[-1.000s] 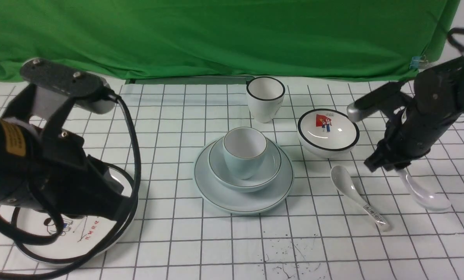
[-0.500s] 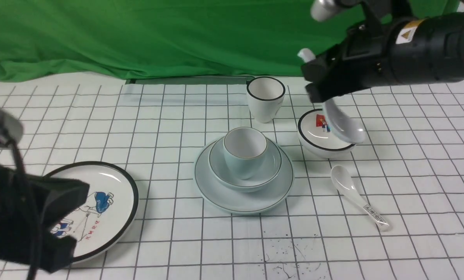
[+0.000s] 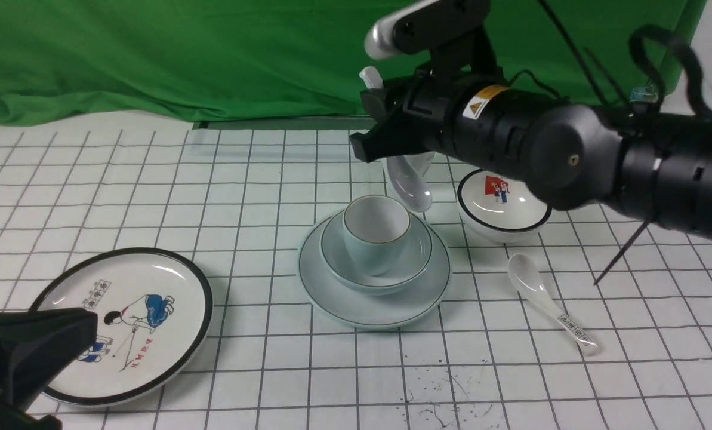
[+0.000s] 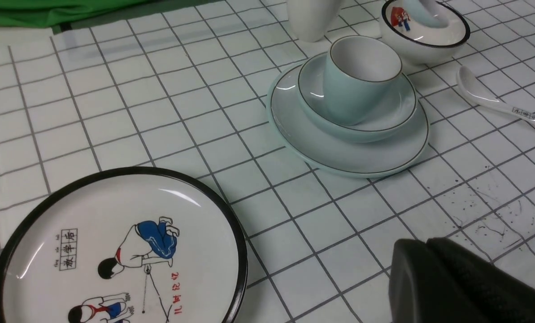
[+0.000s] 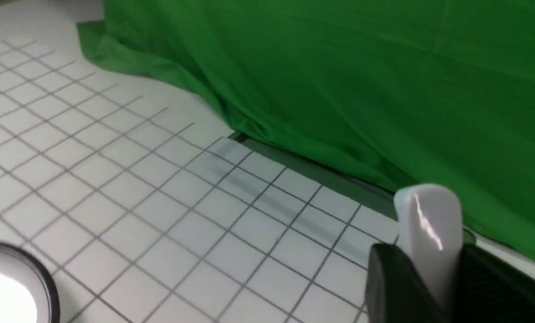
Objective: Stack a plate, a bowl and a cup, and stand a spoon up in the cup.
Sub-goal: Use the right arm to put the blue soup spoon into the blue teacup in the middle
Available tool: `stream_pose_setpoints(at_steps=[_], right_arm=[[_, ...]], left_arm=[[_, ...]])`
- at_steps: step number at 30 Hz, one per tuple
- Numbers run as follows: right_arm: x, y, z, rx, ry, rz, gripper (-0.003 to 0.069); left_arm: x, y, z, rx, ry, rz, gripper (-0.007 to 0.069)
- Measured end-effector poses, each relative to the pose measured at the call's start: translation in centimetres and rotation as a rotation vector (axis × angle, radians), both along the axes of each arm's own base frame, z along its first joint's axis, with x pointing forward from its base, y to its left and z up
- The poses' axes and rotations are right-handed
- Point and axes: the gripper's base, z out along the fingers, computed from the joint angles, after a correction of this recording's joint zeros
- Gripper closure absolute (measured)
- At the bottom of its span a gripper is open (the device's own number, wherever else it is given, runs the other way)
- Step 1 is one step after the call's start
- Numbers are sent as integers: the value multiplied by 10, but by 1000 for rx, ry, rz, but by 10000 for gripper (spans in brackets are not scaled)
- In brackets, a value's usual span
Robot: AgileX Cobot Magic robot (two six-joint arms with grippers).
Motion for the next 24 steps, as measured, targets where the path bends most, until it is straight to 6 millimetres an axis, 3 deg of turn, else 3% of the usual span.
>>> stream_pose_setpoints(at_steps=[10,19,24], right_arm=[[4,18,-21,95,-14,-34,480],[16,26,-59,36,-24,-47,480],[17,27,-67,21,-19,-48,460]], left_arm=[[0,1,0,11,-5,2,659],[0,1,0,16,-8,3,659],[0,1,0,16,-7,3,659]])
